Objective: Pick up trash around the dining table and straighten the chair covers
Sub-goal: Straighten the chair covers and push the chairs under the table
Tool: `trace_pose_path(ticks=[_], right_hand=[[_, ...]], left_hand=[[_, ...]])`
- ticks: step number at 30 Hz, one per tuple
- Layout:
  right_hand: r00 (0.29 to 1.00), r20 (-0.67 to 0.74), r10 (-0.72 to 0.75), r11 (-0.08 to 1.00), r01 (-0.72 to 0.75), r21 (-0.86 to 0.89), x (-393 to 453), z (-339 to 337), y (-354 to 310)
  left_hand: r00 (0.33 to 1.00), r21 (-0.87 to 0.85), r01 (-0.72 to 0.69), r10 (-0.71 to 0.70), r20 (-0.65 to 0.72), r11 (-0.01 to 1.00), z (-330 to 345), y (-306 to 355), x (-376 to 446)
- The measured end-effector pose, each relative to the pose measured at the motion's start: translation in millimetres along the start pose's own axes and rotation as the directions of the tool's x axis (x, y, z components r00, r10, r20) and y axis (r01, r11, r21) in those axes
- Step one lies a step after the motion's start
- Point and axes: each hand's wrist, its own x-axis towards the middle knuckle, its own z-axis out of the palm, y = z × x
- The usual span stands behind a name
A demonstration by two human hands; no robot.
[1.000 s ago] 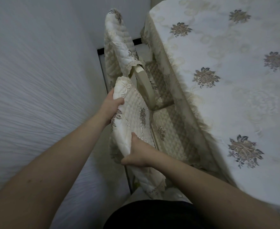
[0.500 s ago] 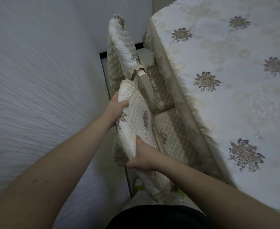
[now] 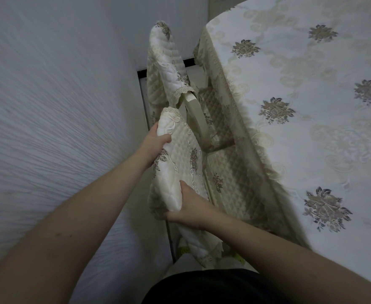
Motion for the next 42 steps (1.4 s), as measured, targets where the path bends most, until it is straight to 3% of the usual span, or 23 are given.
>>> trace_pose_path(ticks=[2,8,15,22,29,33,40,42], right_hand=[[1.000,0.000,-0.023,1.000,0.023,0.021,1.9,4.0,8.6],[0.987,0.094,-0.131,0.990,0.135,-0.031,-18.0,-36.8,8.5],[0.985,-0.095,-0.147,0.985,0.138,-0.102,7.7,-102.0,19.9],[0.967,-0.210,-0.142,0.975,0.100,-0.200,65.7,-135.0,2.4],[0.931,-0.335,-0.145,0.958,0.047,-0.284,149.4,-151.2,-26.8],[0.900,-0.431,-0.056,0.940,-0.099,-0.328,190.1,-167.5,-27.4],[0.930,-0.367,0.034,0.966,-0.124,-0.226,237.6,-183.2,-31.4],[0.915,-0.405,0.001,0.955,-0.120,-0.270,246.8,-181.4,-29.5]], left_hand=[[0.999,0.047,-0.022,0.024,-0.022,0.999,1.1,0.4,-1.0],[0.989,0.430,-0.038,0.096,-0.113,0.902,3.0,8.4,-7.6],[0.982,0.559,-0.033,0.130,-0.135,0.829,10.2,19.5,2.4],[0.975,0.475,0.010,0.096,-0.199,0.880,1.6,44.6,58.0],[0.994,0.446,0.014,0.037,-0.105,0.895,-7.9,70.1,144.6],[0.997,0.475,0.029,0.008,-0.076,0.879,7.6,79.3,172.6],[0.991,0.331,0.108,-0.074,-0.114,0.938,22.6,77.4,208.3],[0.985,0.282,0.154,-0.123,-0.123,0.947,21.0,78.8,216.2]])
